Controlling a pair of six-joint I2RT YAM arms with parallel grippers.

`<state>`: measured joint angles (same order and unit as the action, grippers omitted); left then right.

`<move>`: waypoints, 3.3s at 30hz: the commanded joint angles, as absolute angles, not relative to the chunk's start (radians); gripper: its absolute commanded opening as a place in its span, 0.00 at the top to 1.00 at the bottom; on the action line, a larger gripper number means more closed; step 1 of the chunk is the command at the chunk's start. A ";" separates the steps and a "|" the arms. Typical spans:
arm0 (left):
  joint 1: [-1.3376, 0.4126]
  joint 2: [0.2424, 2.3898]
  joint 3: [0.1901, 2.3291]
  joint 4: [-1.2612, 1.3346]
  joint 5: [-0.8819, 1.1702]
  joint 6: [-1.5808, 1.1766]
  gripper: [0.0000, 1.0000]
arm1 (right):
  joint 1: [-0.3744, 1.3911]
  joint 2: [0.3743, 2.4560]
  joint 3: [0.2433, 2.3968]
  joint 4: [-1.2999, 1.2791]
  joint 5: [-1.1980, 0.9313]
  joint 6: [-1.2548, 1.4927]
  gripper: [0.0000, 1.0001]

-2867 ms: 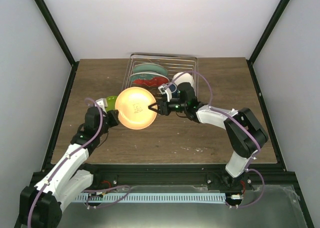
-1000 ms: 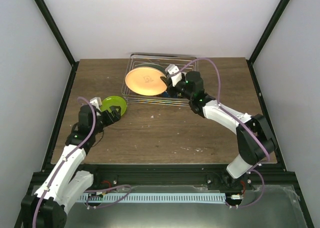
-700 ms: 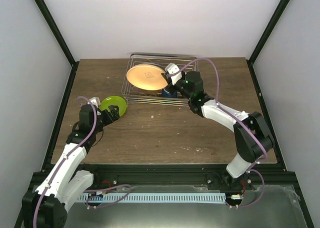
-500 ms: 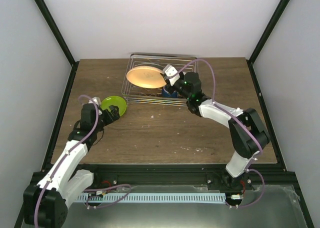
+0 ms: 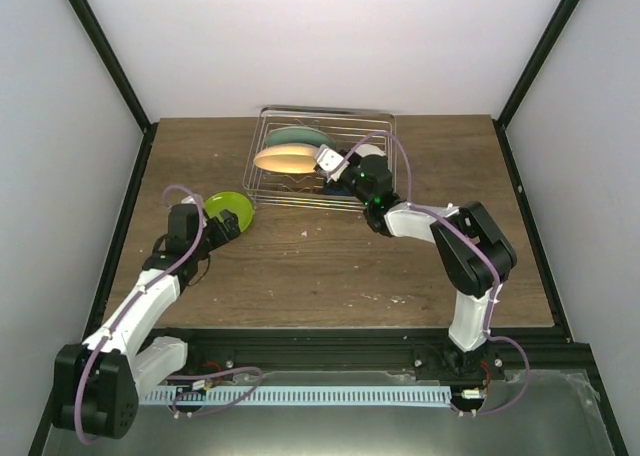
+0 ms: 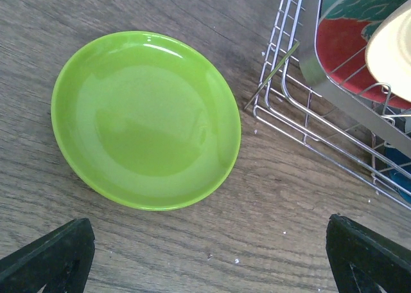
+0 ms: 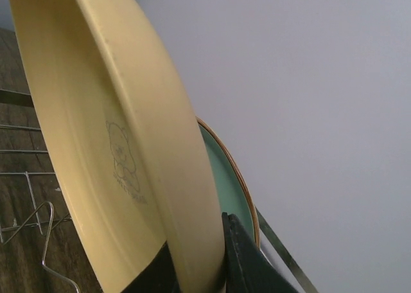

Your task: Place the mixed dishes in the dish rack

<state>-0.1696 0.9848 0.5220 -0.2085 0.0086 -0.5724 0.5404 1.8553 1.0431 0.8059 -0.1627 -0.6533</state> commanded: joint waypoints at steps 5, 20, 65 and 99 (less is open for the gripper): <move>-0.165 1.003 0.531 -0.161 0.012 -0.578 0.00 | 0.532 1.841 1.025 0.780 -0.100 -0.748 0.99; -0.164 1.005 0.538 -0.172 0.025 -0.575 0.00 | 0.533 1.830 1.026 0.540 0.045 -0.677 0.96; 0.034 1.350 0.549 -0.032 0.059 -0.759 0.00 | 0.618 1.342 0.737 0.323 0.029 -0.308 0.29; 0.091 1.453 0.400 0.312 0.244 -0.930 1.00 | 0.619 1.441 0.776 0.252 0.019 -0.303 0.31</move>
